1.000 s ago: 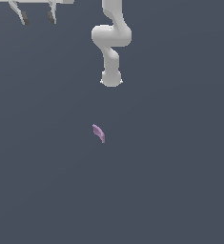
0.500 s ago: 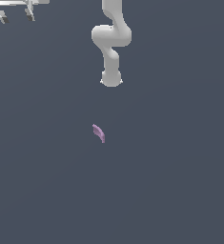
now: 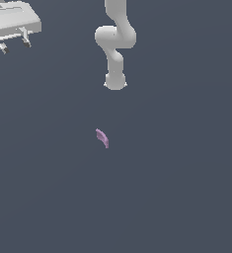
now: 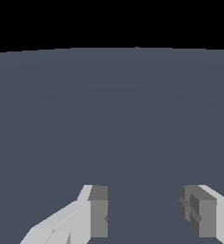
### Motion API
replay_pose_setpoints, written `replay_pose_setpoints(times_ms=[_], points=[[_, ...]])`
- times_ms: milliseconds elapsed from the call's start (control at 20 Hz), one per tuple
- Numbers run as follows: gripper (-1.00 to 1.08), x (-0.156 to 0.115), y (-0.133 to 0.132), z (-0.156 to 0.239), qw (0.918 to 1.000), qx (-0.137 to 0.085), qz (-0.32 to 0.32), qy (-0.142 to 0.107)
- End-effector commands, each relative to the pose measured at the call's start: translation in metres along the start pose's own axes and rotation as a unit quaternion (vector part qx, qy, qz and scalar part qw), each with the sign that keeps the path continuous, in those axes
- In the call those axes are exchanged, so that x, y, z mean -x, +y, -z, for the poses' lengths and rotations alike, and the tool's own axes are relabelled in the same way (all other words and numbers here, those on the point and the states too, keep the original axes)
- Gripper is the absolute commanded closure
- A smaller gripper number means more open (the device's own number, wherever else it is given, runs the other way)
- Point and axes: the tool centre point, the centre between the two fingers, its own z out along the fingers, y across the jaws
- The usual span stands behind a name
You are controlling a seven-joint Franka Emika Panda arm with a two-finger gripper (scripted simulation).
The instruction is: Pick up the object and move it to a goal position.
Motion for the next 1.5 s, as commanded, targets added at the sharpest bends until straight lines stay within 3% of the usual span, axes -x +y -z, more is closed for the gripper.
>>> replay_pose_setpoints(times_ms=[0, 350, 650, 1100, 1450], points=[[-0.2, 0.022, 0.006, -0.01, 0.9995, -0.019, 0.005, 0.023], [-0.2, 0.088, 0.012, -0.06, 0.9934, -0.078, 0.011, 0.083], [-0.2, 0.147, 0.0, -0.123, 0.9826, -0.132, 0.01, 0.13], [-0.2, 0.228, -0.05, -0.228, 0.959, -0.21, -0.001, 0.19], [-0.2, 0.264, -0.091, -0.281, 0.9445, -0.248, -0.009, 0.215]])
